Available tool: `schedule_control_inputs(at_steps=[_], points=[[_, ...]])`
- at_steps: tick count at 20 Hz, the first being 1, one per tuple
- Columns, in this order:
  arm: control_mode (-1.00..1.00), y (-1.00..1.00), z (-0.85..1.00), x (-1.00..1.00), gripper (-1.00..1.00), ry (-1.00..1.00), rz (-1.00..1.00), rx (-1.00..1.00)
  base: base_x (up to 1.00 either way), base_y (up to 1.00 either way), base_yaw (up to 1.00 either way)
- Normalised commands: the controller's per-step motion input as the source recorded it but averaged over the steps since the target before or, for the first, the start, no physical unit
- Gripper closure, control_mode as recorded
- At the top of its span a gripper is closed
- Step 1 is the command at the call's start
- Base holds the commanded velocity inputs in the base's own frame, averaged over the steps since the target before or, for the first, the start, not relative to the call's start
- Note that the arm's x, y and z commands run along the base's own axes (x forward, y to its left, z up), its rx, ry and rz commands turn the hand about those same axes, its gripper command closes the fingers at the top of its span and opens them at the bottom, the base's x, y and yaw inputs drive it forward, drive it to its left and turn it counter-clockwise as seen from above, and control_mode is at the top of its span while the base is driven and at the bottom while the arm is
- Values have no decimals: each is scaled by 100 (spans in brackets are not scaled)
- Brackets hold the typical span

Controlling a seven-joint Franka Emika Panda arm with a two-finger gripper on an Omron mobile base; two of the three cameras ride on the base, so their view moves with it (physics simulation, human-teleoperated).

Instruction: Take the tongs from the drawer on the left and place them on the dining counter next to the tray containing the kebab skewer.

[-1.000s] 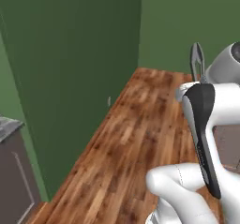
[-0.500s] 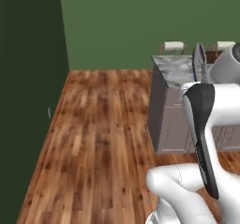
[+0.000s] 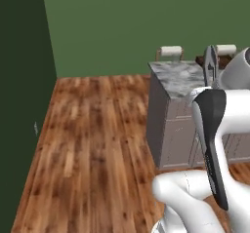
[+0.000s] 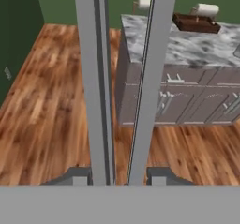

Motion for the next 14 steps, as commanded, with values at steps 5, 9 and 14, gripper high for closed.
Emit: schedule_control_inputs(at_steps=[5, 9, 14], points=[[100, 0, 0, 0, 100, 0, 0, 0, 100, 40, -1], [100, 0, 0, 0, 100, 0, 0, 0, 100, 41, 0], [100, 0, 0, 0, 100, 0, 0, 0, 100, 39, -3]])
